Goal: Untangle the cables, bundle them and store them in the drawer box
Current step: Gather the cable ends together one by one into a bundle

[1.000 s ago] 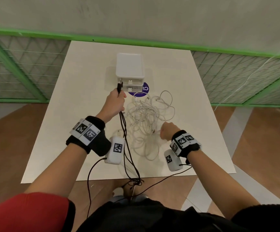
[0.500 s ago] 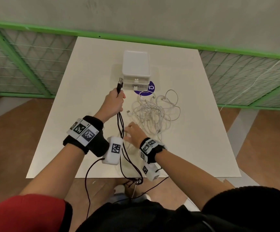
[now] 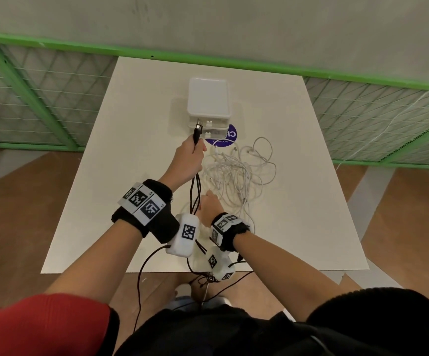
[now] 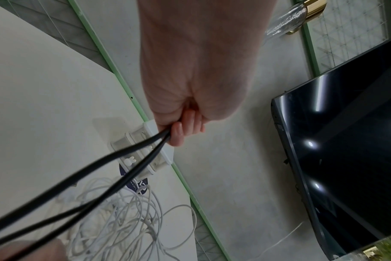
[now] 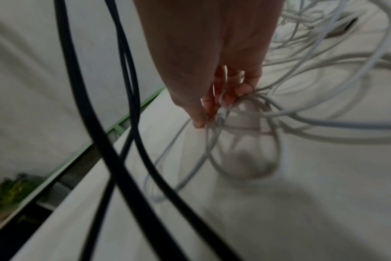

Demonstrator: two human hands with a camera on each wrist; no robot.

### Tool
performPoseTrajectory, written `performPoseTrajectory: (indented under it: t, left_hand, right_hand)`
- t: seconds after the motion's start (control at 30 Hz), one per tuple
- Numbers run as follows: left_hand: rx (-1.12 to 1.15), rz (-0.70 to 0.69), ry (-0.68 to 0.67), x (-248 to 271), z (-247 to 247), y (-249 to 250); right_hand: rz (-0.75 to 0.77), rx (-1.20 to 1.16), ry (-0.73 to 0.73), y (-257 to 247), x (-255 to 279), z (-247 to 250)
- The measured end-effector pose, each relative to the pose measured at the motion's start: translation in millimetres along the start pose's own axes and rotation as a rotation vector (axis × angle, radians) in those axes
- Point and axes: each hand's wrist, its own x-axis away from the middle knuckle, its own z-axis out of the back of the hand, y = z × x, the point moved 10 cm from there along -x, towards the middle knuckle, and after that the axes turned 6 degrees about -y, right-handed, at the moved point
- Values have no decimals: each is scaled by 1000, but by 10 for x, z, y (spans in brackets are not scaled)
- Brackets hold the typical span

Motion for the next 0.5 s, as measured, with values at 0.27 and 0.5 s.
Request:
performPoseTrajectory:
  t: [0.27,0.5]
  left_hand:
    - [-68,10,169,72,175,-84]
    - [-102,-142,94,158,-147,237]
  right_hand:
    - [216,-484,631,-77,567,1145]
    - [374,-630,687,-289,808,1772]
